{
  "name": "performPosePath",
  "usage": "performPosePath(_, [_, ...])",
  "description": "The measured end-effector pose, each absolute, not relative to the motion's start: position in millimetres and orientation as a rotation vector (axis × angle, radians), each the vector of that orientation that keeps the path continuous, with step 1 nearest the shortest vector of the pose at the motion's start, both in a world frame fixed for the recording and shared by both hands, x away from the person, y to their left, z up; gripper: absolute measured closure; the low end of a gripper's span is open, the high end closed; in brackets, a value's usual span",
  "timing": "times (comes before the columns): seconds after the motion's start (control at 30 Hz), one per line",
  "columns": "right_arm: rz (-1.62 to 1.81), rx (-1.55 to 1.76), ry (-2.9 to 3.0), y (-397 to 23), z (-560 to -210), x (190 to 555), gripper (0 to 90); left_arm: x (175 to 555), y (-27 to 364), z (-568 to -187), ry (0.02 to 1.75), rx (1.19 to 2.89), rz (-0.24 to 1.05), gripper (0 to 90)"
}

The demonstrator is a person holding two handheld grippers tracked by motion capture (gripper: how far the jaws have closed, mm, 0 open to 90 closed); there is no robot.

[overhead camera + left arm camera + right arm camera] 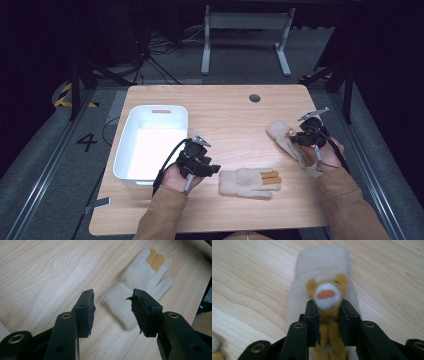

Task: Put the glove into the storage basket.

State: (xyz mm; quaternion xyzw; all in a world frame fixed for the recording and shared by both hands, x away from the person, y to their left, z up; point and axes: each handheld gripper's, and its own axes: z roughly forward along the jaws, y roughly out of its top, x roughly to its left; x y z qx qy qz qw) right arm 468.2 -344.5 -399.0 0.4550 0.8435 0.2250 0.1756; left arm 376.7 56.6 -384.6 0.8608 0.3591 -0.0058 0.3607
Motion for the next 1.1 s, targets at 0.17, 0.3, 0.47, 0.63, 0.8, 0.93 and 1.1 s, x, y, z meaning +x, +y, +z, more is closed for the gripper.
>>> performPosePath(0.17, [0.66,1.276,2.409,-346.3,-392.7,462.9,71.3,377.7,54.1,-384.3,0.917,2.224,-0.019,53.3])
performPosePath(0.3, [0.682,1.246,2.417,-345.8,-384.2,457.9,71.3,378.2,53.7,-383.6,0.911,2.223,-0.018,53.3])
performPosePath(0.47, [0.7,1.194,2.423,-342.8,-373.8,451.3,71.2,378.5,53.2,-383.0,0.904,2.226,-0.015,53.3])
performPosePath(0.63, [0.773,1.148,2.454,-341.5,-366.4,446.0,71.2,378.4,52.0,-382.0,0.898,2.228,-0.016,53.3])
performPosePath(0.8, [0.797,1.104,2.476,-336.6,-357.7,439.1,71.2,379.1,52.0,-381.2,0.898,2.224,-0.021,53.2])
performPosePath(0.93, [0.809,1.075,2.504,-331.9,-353.2,434.9,71.2,379.7,51.0,-381.4,0.893,2.226,-0.024,52.9])
performPosePath(1.1, [0.836,1.028,2.541,-325.2,-347.2,428.9,71.1,380.2,50.7,-381.2,0.89,2.229,-0.027,52.1])
